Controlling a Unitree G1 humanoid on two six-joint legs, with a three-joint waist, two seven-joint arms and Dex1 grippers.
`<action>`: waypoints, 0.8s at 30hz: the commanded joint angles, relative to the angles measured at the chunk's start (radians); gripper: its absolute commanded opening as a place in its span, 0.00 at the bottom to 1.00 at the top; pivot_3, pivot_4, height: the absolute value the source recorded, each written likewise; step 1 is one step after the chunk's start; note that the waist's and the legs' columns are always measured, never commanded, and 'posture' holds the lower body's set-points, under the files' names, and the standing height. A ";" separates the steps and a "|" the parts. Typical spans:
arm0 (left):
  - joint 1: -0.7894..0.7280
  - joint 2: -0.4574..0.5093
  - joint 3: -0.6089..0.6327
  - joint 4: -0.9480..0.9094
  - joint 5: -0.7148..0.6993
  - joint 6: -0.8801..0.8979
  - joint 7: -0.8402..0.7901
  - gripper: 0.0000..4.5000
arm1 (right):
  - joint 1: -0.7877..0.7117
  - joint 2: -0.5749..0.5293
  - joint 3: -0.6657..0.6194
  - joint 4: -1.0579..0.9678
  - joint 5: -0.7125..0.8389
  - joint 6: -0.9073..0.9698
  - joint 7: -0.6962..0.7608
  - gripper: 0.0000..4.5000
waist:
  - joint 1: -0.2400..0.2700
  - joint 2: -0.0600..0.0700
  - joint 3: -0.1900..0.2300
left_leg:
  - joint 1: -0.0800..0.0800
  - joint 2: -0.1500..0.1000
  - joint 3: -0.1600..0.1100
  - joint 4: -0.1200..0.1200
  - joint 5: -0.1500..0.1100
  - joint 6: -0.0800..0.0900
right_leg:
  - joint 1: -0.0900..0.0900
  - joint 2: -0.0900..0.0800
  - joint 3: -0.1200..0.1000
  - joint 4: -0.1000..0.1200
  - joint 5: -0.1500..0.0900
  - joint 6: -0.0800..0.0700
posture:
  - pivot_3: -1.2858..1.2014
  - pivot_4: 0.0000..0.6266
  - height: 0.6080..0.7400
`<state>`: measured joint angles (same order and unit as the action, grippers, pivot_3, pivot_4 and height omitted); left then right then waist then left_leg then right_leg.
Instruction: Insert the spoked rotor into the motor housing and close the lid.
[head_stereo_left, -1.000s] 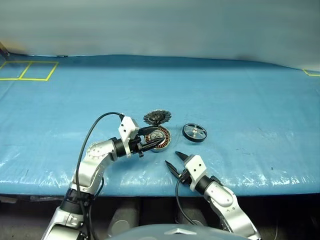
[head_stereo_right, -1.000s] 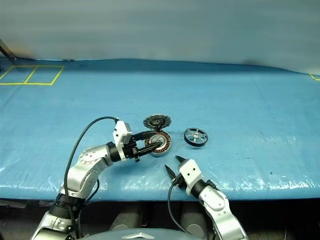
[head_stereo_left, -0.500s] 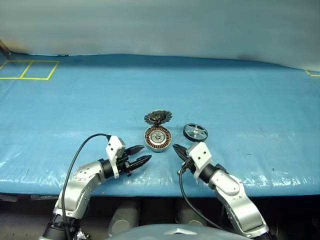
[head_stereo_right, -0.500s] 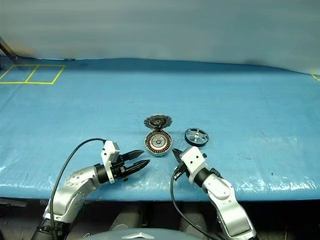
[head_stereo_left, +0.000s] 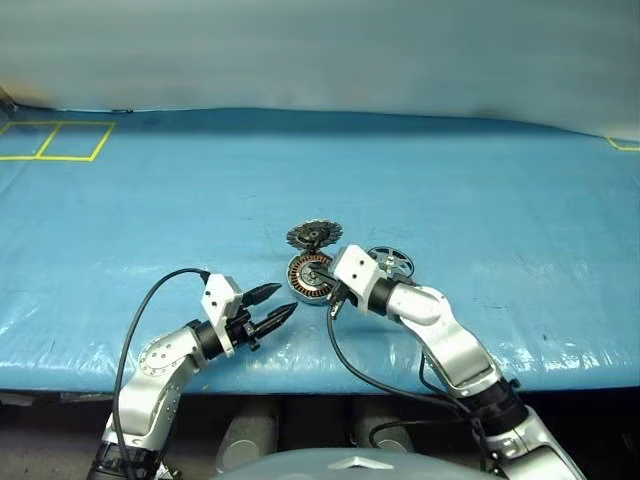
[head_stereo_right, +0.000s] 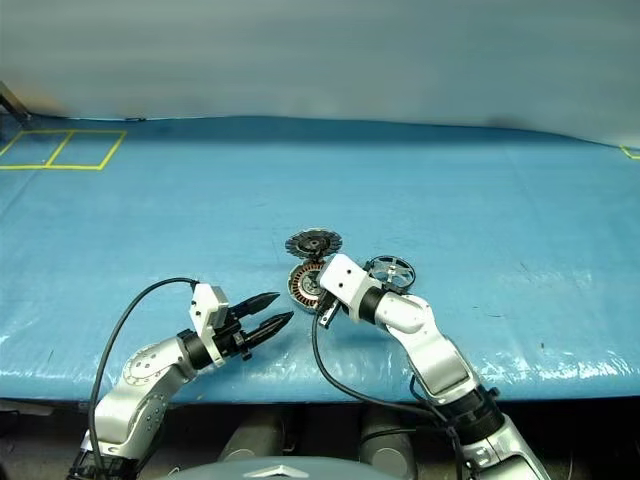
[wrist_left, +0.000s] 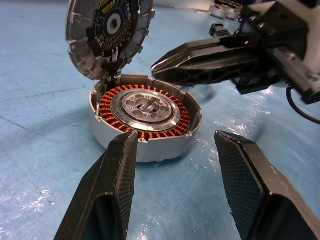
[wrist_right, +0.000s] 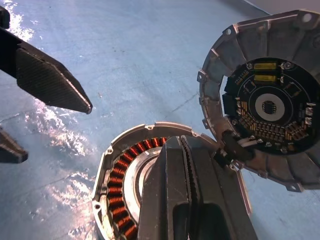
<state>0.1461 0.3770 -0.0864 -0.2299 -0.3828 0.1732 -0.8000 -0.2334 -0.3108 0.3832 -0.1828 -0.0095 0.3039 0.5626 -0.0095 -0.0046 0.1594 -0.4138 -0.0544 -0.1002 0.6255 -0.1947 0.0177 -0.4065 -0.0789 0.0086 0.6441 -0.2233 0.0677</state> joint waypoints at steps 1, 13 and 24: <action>0.012 0.000 0.003 -0.043 -0.013 -0.023 -0.006 0.58 | -0.027 0.020 -0.007 0.037 -0.011 -0.044 -0.010 0.01 | -0.001 0.000 0.000 | 0.000 0.000 0.000 0.000 0.000 0.000 | 0.000 0.000 0.000 0.000 0.001 -0.002 | 0.52 0.24 1.00; 0.021 0.027 -0.022 -0.001 0.109 -0.122 0.015 0.58 | 0.001 -0.013 0.008 0.075 -0.055 -0.042 0.022 0.01 | -0.002 0.000 0.000 | 0.001 0.000 0.001 0.000 0.000 0.000 | 0.000 0.001 0.001 0.000 0.000 0.001 | 0.52 0.24 1.00; 0.022 0.002 -0.019 0.023 0.101 -0.151 0.029 0.58 | 0.009 -0.039 0.070 0.097 -0.145 -0.110 0.042 0.01 | -0.002 0.000 0.000 | 0.001 0.000 0.001 0.000 0.000 0.000 | 0.000 0.001 0.001 0.000 0.000 0.001 | 0.52 0.24 1.00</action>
<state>0.1720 0.3799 -0.1084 -0.1969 -0.2755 0.0391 -0.7707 -0.2306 -0.3365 0.4302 -0.0955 -0.1255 0.2029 0.5929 -0.0111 -0.0045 0.1592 -0.4127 -0.0541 -0.0993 0.6256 -0.1948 0.0177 -0.4060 -0.0783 0.0092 0.6444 -0.2236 0.0687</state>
